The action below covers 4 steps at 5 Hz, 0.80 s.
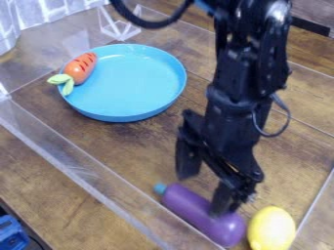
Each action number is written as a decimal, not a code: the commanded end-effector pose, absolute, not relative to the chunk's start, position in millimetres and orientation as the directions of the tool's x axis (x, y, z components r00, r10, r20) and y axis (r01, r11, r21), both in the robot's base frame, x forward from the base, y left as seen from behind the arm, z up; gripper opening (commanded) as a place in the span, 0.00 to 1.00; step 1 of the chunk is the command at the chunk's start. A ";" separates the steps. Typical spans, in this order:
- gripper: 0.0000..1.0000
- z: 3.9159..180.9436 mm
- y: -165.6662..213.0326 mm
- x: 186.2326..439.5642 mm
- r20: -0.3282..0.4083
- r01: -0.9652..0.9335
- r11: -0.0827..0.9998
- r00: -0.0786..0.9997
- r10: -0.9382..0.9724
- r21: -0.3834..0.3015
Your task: Put the lemon on the blue tray
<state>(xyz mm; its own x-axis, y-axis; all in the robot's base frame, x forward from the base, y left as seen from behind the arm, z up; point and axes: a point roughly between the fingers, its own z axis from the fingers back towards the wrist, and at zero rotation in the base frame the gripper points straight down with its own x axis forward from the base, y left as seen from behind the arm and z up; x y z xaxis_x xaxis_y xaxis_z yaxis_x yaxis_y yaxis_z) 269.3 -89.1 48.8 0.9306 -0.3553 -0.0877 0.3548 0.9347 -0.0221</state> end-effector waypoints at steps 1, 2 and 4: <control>1.00 50.6 -103.2 272.0 -0.046 0.336 0.942 0.940 -0.337 -0.019; 1.00 50.9 -114.4 270.6 -0.041 0.303 0.953 0.952 -0.303 -0.023; 1.00 36.9 -133.0 278.0 -0.015 0.324 0.946 0.946 -0.325 -0.032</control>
<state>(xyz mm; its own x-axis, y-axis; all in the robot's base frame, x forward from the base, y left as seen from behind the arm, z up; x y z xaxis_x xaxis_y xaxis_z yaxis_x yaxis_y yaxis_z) 275.9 -123.4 24.6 0.9511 -0.3044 -0.0514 0.3035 0.9525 -0.0251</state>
